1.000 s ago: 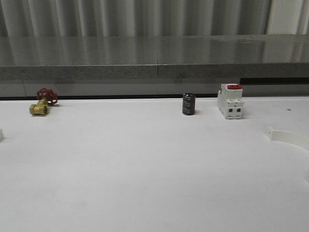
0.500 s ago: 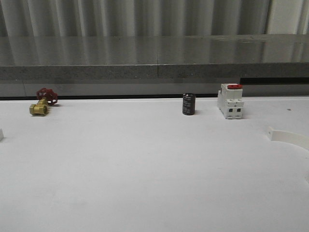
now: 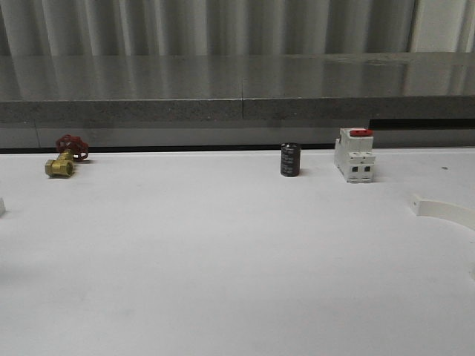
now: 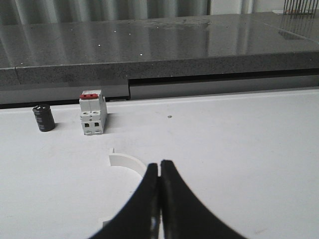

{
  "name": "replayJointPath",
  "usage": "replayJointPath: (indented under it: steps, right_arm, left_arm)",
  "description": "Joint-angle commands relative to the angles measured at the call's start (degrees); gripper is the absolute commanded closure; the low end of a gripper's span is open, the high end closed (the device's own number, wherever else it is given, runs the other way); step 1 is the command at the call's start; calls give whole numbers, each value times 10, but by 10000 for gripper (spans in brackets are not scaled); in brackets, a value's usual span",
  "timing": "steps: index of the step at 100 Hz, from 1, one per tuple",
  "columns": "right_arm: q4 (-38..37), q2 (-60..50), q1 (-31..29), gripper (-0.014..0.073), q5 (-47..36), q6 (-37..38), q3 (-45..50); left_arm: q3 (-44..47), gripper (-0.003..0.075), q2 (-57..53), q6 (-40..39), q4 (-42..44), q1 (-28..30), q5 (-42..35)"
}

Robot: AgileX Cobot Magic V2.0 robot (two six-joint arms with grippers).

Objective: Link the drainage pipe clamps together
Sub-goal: 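Grasp the white half-ring clamp near the left arm with the left gripper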

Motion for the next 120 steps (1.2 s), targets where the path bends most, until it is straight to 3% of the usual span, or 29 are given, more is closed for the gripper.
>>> replayJointPath:
  steps: [1,29,71,80,99,120]
  right_arm:
    - [0,-11,-5,659,-43,-6,-9]
    - [0,-11,-5,659,-43,-6,-9]
    - [0,-11,-5,659,-43,-6,-9]
    - [0,-11,-5,659,-43,-6,-9]
    - [0,-11,-5,659,-43,-6,-9]
    - [0,-11,-5,659,-43,-6,-9]
  left_arm:
    - [-34,248,35,-5,-25,5,1]
    - [-75,248,157,-5,-25,5,-2]
    - [-87,260,224,-5,-25,5,-27]
    - [-87,364,225,-5,-25,5,-34]
    - [-87,744,225,-5,-28,5,-51]
    - [-87,741,200,-5,-52,-28,-64]
